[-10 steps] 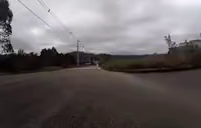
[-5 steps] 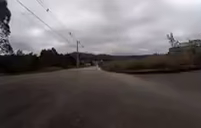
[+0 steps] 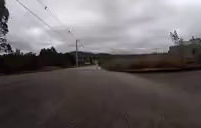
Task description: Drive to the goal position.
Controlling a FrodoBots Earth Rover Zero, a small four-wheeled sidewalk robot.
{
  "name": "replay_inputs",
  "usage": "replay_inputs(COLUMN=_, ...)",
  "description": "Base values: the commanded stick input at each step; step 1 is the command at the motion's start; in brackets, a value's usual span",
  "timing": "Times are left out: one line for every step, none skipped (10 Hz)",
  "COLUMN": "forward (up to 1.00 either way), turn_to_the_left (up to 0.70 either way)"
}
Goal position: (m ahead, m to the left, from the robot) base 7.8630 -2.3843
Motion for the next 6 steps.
replay_inputs(forward=0.70, turn_to_the_left=0.00)
replay_inputs(forward=0.70, turn_to_the_left=0.00)
replay_inputs(forward=0.70, turn_to_the_left=0.00)
replay_inputs(forward=0.70, turn_to_the_left=0.00)
replay_inputs(forward=0.70, turn_to_the_left=0.00)
replay_inputs(forward=0.70, turn_to_the_left=0.00)
